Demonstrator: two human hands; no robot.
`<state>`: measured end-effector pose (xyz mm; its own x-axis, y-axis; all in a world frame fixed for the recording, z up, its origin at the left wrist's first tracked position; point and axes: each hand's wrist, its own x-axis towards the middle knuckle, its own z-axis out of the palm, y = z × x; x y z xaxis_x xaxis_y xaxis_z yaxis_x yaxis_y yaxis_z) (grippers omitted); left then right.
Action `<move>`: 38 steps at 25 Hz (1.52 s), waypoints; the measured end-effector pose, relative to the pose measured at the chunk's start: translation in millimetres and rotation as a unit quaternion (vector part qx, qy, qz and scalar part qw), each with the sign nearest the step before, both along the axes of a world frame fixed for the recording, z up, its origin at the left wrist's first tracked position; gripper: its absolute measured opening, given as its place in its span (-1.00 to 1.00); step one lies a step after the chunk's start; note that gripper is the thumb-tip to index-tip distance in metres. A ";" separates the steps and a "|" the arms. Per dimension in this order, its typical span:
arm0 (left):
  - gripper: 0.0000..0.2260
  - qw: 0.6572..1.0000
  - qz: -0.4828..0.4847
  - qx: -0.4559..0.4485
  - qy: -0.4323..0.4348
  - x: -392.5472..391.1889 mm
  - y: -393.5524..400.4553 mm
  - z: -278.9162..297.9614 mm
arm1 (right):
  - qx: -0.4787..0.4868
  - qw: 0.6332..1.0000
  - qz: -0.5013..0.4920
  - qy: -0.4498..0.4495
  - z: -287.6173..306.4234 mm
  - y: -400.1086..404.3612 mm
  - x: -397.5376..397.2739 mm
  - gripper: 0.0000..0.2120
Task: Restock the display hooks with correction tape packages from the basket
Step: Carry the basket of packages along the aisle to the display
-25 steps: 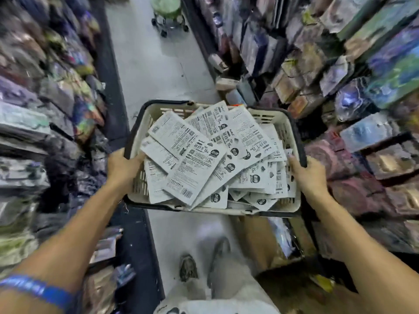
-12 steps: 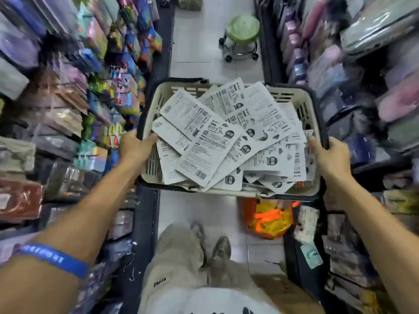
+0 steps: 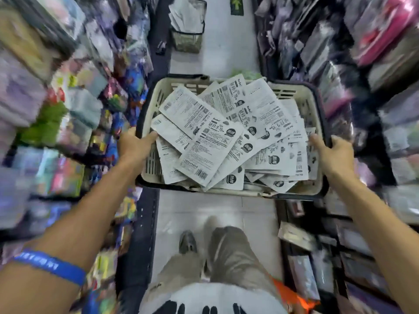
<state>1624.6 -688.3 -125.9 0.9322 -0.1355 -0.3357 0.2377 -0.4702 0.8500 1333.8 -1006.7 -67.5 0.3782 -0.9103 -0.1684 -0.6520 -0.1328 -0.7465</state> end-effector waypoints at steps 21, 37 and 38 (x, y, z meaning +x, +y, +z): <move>-0.91 0.989 0.142 -0.021 0.046 686.6 -504.4 -57.2 | -0.034 0.991 0.119 0.049 -26.2 -567.0 777.9 -0.63; -0.80 0.837 0.517 0.088 0.154 719.0 -608.5 -120.7 | 0.033 0.855 0.503 0.123 -132.0 -676.8 1182.3 -0.45; -0.82 0.816 0.543 0.095 0.177 695.2 -607.0 -126.5 | 0.049 0.843 0.518 0.135 -141.8 -661.9 1181.4 -0.47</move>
<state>2319.8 -1295.2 -252.3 0.3084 0.7907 -0.5289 0.8164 0.0653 0.5737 2515.2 -1668.7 -209.3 0.8975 -0.0922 -0.4312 -0.3728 -0.6809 -0.6304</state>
